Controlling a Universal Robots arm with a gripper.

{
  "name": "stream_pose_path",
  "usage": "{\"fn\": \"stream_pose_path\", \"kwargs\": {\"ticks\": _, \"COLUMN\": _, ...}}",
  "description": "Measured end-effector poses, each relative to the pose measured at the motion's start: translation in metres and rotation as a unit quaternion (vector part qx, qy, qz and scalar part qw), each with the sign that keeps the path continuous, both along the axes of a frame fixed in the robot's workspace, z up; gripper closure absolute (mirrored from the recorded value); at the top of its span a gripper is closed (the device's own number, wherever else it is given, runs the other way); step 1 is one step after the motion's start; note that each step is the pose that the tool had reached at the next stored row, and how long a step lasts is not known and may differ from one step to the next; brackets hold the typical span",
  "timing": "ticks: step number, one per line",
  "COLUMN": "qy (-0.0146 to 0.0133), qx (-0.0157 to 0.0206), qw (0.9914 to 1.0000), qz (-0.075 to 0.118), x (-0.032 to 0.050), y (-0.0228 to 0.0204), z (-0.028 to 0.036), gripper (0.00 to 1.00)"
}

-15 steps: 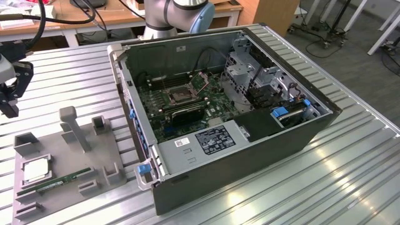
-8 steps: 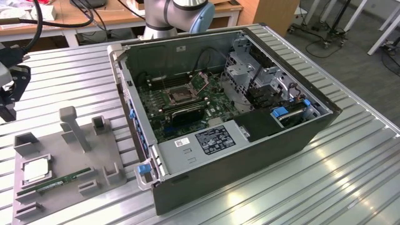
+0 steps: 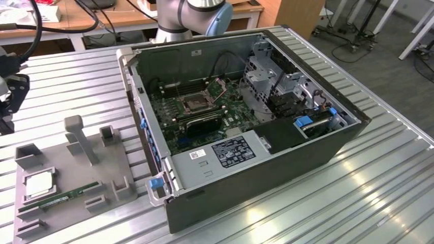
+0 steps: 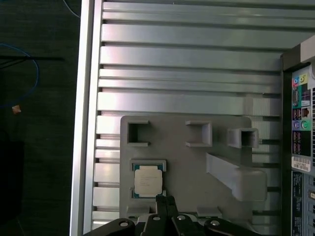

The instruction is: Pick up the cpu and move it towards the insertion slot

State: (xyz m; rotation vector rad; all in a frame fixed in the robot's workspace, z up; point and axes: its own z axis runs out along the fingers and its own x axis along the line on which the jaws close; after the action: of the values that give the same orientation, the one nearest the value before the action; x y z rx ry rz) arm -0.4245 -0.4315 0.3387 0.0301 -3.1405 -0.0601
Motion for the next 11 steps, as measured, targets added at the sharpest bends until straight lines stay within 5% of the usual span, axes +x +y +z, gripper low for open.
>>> {"fn": "stream_pose_path", "kwargs": {"ticks": 11, "qy": 0.0000, "qx": 0.0000, "qw": 1.00000, "qz": 0.000, "x": -0.0006, "y": 0.0000, "z": -0.0027, "gripper": 0.89}}
